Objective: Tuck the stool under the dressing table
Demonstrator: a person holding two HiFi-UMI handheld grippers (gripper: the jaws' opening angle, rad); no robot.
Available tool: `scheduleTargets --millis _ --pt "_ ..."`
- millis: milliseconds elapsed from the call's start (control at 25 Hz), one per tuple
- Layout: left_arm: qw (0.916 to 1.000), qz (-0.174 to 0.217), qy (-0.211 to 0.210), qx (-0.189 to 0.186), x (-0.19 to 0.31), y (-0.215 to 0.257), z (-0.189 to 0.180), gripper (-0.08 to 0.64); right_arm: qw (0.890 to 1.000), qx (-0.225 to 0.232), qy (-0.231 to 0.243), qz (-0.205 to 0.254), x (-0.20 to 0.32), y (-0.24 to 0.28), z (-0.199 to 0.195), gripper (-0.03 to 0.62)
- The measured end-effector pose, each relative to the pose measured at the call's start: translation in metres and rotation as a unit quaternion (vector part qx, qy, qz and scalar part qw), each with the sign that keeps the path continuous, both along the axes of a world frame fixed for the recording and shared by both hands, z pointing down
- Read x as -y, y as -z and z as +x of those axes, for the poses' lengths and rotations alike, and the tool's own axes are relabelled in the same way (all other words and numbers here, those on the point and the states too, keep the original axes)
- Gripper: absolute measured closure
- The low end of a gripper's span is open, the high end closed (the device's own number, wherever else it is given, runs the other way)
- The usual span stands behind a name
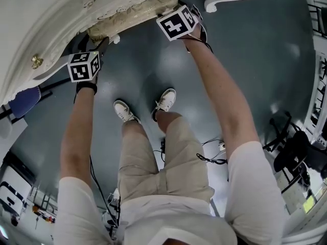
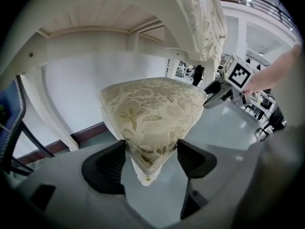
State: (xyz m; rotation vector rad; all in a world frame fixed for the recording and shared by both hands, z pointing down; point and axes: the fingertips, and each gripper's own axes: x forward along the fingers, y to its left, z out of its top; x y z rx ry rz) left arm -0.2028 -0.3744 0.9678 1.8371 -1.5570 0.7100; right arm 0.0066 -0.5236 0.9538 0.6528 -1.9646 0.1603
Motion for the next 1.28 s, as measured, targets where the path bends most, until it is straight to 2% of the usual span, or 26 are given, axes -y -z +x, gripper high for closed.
scheduleTargets --millis 320,440,520,640,800,920,1040,1160,1280 --pt "0.9999 0.012 0.003 0.009 -0.001 0.001 0.0 0.216 1.0 0.006 0.004 0.002 0.0 0.003 0.0 0.215" --pt "0.999 0.038 0.009 0.023 -0.004 0.025 0.004 0.237 0.999 0.003 0.015 0.03 -0.006 0.009 0.009 0.186" --pt "0.9982 0.057 0.007 0.015 -0.012 0.045 0.016 0.252 0.999 -0.009 0.024 0.034 -0.016 0.016 0.014 0.186" --pt "0.9983 0.059 0.001 0.008 -0.028 0.068 0.031 0.296 0.999 -0.012 0.03 0.037 -0.026 0.036 0.013 0.187" --pt "0.9961 0.079 0.028 -0.029 -0.038 0.112 0.037 0.439 0.997 -0.011 0.031 0.063 -0.033 0.079 0.01 0.282" --pt "0.9913 0.108 0.032 -0.067 -0.039 0.152 0.044 0.506 0.997 -0.007 0.024 0.075 -0.042 0.113 0.009 0.353" --pt "0.9878 0.126 0.031 -0.086 -0.04 0.189 0.047 0.532 0.997 -0.002 0.022 0.078 -0.057 0.143 0.007 0.398" --pt "0.9861 0.134 0.025 -0.096 -0.044 0.225 0.049 0.543 0.997 0.012 0.015 0.081 -0.074 0.178 0.009 0.469" --pt "0.9865 0.133 0.015 -0.093 -0.053 0.257 0.049 0.543 0.996 0.021 -0.013 0.085 -0.092 0.213 0.016 0.588"
